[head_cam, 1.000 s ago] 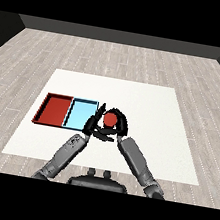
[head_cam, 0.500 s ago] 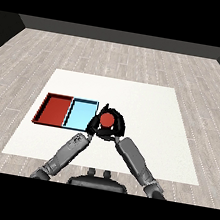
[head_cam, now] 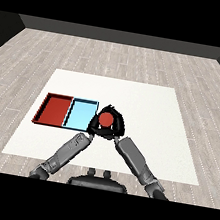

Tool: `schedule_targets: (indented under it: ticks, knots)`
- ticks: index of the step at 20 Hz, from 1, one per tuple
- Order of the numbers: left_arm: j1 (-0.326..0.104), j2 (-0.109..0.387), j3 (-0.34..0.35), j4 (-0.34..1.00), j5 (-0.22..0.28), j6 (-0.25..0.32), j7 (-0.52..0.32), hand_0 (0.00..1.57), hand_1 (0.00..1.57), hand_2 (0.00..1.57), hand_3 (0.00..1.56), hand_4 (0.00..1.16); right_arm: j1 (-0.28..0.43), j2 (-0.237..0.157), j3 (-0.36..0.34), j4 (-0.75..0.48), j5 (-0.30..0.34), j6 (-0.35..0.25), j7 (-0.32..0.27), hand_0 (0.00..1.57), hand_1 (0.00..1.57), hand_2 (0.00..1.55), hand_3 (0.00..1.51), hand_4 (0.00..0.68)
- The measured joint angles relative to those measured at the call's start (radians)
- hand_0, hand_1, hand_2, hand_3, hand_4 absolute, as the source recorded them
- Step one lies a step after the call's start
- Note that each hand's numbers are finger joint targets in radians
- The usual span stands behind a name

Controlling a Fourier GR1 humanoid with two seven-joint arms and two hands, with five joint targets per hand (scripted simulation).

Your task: Pick the red can and put it in the red box

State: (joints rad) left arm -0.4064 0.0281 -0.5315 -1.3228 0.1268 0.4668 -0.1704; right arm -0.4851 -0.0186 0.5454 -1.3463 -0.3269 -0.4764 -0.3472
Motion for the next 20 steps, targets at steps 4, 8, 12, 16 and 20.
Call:
schedule_targets:
  ticks: [4, 8, 12, 16, 20]
  knots:
    - [-0.017, 0.001, 0.013, 0.021, 0.025, 0.008, -0.002, 1.57, 1.57, 1.54, 1.46, 1.02, 0.007, 0.0, -0.007, -0.005, -0.007, 0.014, 0.003, 1.46, 1.46, 1.44, 1.39, 0.555]
    - [-0.009, 0.005, -0.005, 0.018, 0.009, 0.047, 0.025, 1.57, 1.57, 1.45, 1.3, 0.88, 0.022, -0.001, -0.007, 0.0, -0.009, 0.031, -0.029, 1.48, 1.48, 1.44, 1.39, 0.558]
    - [-0.004, 0.011, -0.008, -0.005, -0.004, 0.079, 0.033, 1.57, 1.57, 1.5, 1.36, 0.87, 0.01, -0.004, 0.005, -0.012, -0.014, 0.012, -0.012, 1.52, 1.52, 1.45, 1.39, 0.538]
    - [-0.026, 0.012, -0.005, -0.004, -0.012, 0.098, 0.052, 1.57, 1.57, 1.53, 1.43, 0.87, -0.005, -0.003, -0.009, -0.005, -0.011, 0.017, -0.023, 1.52, 1.52, 1.46, 1.4, 0.547]
    - [-0.02, 0.01, -0.01, -0.005, 0.0, 0.113, 0.037, 1.57, 1.57, 1.54, 1.45, 0.96, -0.008, -0.003, -0.013, 0.001, -0.016, 0.024, -0.033, 1.47, 1.47, 1.45, 1.4, 0.532]
